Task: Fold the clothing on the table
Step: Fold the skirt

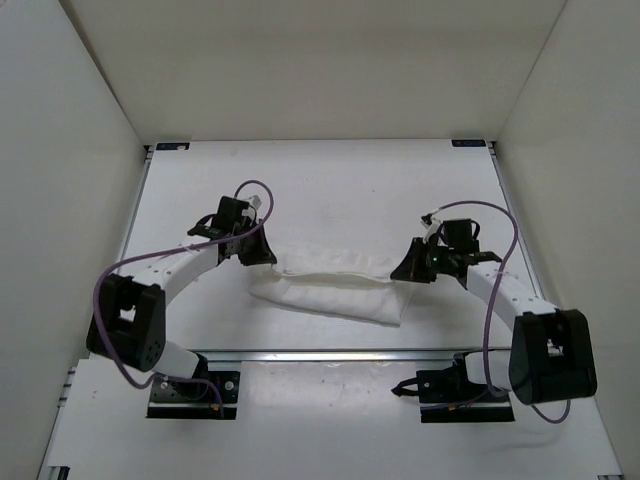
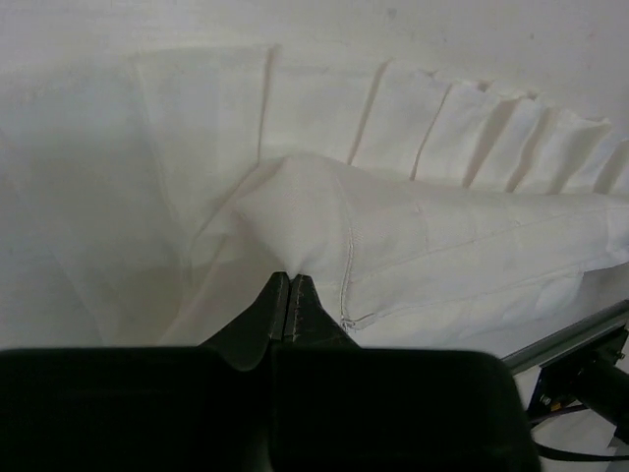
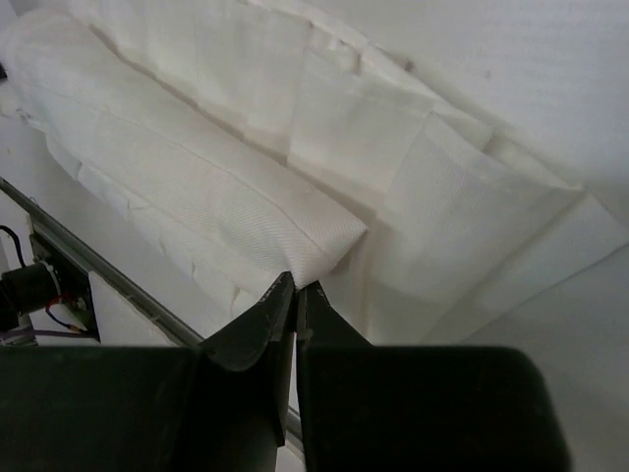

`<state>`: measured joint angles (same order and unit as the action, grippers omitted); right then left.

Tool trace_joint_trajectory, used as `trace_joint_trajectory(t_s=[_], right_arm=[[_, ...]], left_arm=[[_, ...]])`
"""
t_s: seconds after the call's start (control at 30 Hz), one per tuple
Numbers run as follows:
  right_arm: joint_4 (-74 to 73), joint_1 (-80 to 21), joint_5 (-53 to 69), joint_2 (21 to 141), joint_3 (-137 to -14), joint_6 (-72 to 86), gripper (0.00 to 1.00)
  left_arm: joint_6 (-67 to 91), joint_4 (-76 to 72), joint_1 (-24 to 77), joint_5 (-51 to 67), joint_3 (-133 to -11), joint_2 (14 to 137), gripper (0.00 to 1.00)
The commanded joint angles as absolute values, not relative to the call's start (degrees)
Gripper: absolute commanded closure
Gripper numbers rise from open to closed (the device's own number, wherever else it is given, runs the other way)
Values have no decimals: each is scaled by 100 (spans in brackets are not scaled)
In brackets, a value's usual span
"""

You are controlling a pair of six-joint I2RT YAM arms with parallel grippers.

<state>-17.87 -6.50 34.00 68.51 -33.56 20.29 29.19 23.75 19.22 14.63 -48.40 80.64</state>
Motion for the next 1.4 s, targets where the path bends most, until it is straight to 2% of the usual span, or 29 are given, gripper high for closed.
trace_joint_trajectory(t_s=[0.0,0.1,0.13,0.2,0.23,0.3,0.37,0.4,0.47,0.5,0.63,0.73,0.83,0.87,0.9,1.07,1.13,1.2,1.27,1.33,1.37], right_arm=[[-950,-581,3515,7329,-4041,1811,100],[-835,-536,3560,7813,-4394,1775,100],[-800,-458,3560,7961,-4499,1749,100],[-721,-414,3656,8234,-4605,1740,100],[-677,-361,3691,8305,-4623,1732,96],[-651,-343,3718,8498,-4755,1731,79],[-589,-281,3762,8551,-4912,1723,57],[-545,-290,3797,8552,-4939,1714,45],[-457,-273,3622,8385,-5027,1740,35],[-422,-281,3534,8289,-5149,1740,32],[-684,-290,3455,8113,-5369,1574,37],[-1237,-535,2972,8077,-5248,1188,32],[-1485,-598,2610,7937,-4984,1212,28],[-1494,-554,2584,7902,-4792,1239,26],[-1512,-510,2471,7814,-4581,1326,23],[-1538,-492,2189,7603,-4166,1309,26],[-1503,-518,2162,7567,-4079,1327,23],[-1477,-562,2110,7673,-4078,1336,22],[-1529,-632,2136,7865,-4157,1257,20],[-1520,-738,2083,8015,-4227,1257,19],[-1521,-834,2083,8129,-4262,1231,20]], left_arm=[[2909,1943,1811,1511,-5571,8357,100],[2944,1890,1635,1678,-5923,8867,100],[2944,1881,1617,1679,-6107,9068,96],[2944,1881,1556,1714,-6353,9324,77],[2927,1933,1564,1714,-6502,9491,72],[2892,1977,1547,1635,-6731,9667,56],[2813,2083,1573,1574,-6977,9756,34],[2769,2074,1573,1504,-7013,9695,30],[2751,2048,1556,1354,-7049,9511,22],[2716,1978,1521,1293,-7014,9353,24],[2768,1733,1591,1204,-6760,8816,31],[2751,1425,2072,1118,-6251,8237,43],[2690,1205,2582,696,-5584,7903,68],[2768,1152,2645,694,-5372,7884,88],[2838,1125,2672,668,-5179,7901,100],[2795,1327,2733,168,-4808,7989,100],[2742,1502,2690,53,-4790,8041,98],[2716,1599,2681,-96,-4851,8121,79],[2645,1766,2689,-219,-4895,8209,71],[2610,1784,2733,-229,-4922,8305,53],[2610,1845,2768,-281,-4913,8306,51]])
